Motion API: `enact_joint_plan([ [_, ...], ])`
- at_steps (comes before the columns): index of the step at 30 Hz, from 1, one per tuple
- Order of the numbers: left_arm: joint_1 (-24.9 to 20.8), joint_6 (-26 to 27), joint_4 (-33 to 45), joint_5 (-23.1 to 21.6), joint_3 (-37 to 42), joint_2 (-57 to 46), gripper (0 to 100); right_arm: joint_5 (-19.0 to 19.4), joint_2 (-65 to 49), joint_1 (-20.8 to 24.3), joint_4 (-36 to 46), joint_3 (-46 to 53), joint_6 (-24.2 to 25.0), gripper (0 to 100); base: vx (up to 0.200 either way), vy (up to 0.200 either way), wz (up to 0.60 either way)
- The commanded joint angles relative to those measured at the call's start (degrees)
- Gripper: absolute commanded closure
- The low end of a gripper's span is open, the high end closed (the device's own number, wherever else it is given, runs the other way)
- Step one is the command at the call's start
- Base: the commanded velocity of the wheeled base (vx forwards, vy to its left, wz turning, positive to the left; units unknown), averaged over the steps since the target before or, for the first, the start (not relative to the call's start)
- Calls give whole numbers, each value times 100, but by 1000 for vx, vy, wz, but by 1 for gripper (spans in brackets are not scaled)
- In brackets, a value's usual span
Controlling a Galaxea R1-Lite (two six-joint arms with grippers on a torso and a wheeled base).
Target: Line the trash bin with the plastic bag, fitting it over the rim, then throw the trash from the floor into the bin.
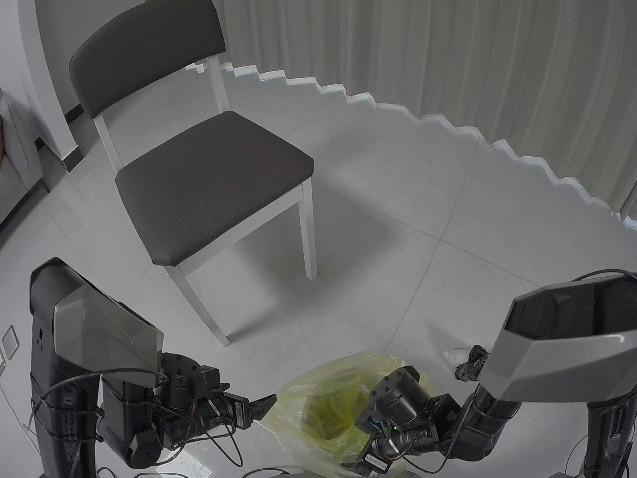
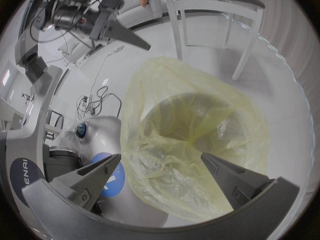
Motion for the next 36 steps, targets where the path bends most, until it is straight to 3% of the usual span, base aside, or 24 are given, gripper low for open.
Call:
enact_joint_plan([
  [1, 10, 0, -102, 18, -6, -167, 0, -27, 381, 297, -31, -88, 0, 0, 0, 0, 0],
  [6, -8, -8, -102, 9, -103, -149, 0, -344, 680, 535, -14, -641, 0, 0, 0, 0, 0],
  [13, 10, -17, -102, 0, -68, -193, 0, -335, 724, 1106, 566, -1204, 53, 0, 0, 0, 0],
  [22, -17, -79, -102, -9, -112, -193, 0, -168, 574, 1915, 689, -1300, 870, 0, 0, 0, 0],
  [25, 10, -79, -102, -17, -121, -202, 0, -212, 478, 1862, 707, -1292, 835, 0, 0, 0, 0],
  [29, 36, -158, -102, -17, -94, -264, 0, -265, 144, 1167, 768, -1362, 501, 0, 0, 0, 0],
  [36, 36, -202, -102, -26, -121, -281, 0, -273, -384, 368, 1164, -1617, 202, 0, 0, 0, 0],
])
